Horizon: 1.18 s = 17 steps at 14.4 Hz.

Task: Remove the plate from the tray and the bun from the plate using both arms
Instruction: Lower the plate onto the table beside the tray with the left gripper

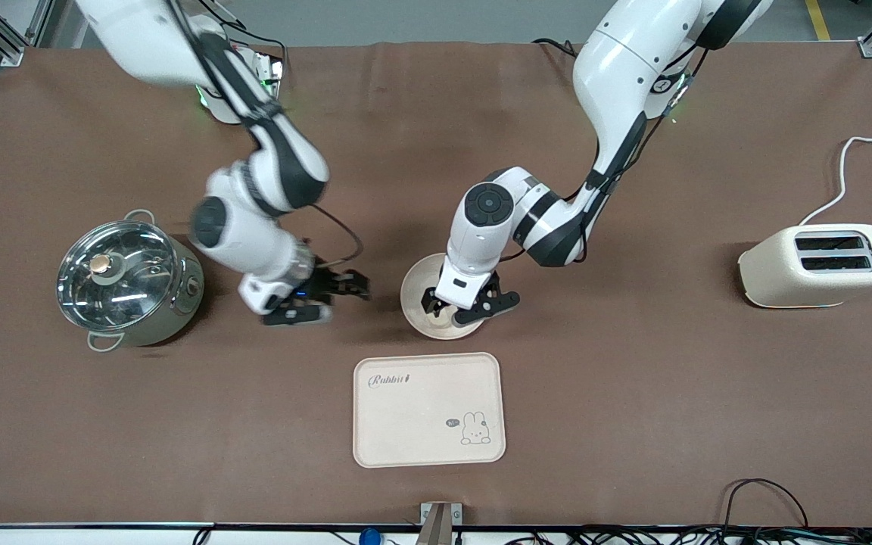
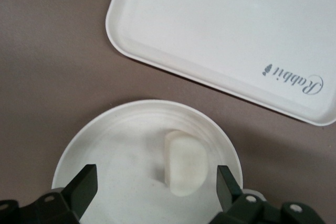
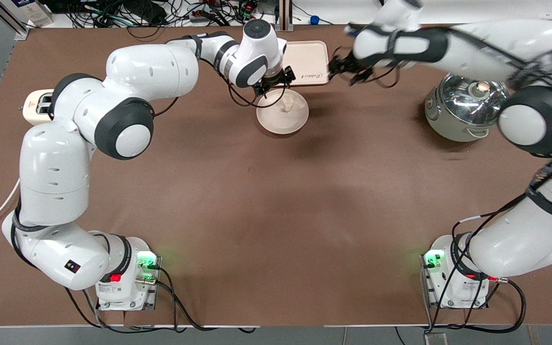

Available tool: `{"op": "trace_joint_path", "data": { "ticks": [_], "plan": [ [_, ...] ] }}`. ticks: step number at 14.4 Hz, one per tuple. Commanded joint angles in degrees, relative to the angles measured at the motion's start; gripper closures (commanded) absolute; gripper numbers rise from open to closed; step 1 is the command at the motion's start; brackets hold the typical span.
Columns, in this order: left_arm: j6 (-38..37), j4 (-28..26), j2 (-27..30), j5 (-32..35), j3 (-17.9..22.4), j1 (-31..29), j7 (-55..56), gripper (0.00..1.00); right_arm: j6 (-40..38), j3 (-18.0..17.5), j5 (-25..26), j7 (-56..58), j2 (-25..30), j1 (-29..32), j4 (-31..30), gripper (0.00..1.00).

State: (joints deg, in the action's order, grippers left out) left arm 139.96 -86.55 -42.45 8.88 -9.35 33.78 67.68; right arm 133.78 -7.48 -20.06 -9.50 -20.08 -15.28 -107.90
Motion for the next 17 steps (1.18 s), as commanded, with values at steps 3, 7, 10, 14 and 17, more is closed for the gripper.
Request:
{"op": "trace_joint_path", "data": {
  "ticks": [3,7,10,14,17],
  "plan": [
    [5.4,0.2,-2.7,3.3,0.4,1.5,1.6,0.00,-18.7,8.6,13.9,0.3,15.7,2.6,-1.6,0.00],
    [8.5,0.1,-6.1,4.5,1.2,2.5,1.6,0.00,-31.3,8.5,22.2,0.0,19.5,9.0,7.1,0.00],
    [8.5,0.2,-6.0,5.6,1.1,2.5,2.7,0.19,-39.4,8.0,24.0,0.9,19.5,13.8,14.5,0.00],
    [8.5,0.6,-5.7,5.5,1.1,3.0,4.6,0.83,-44.2,5.7,23.8,3.1,19.6,20.3,19.0,0.00],
    [8.4,0.7,-5.4,5.5,1.1,3.3,4.9,1.00,-46.9,5.5,23.5,2.4,20.0,20.0,21.1,0.00]
  ]
}}
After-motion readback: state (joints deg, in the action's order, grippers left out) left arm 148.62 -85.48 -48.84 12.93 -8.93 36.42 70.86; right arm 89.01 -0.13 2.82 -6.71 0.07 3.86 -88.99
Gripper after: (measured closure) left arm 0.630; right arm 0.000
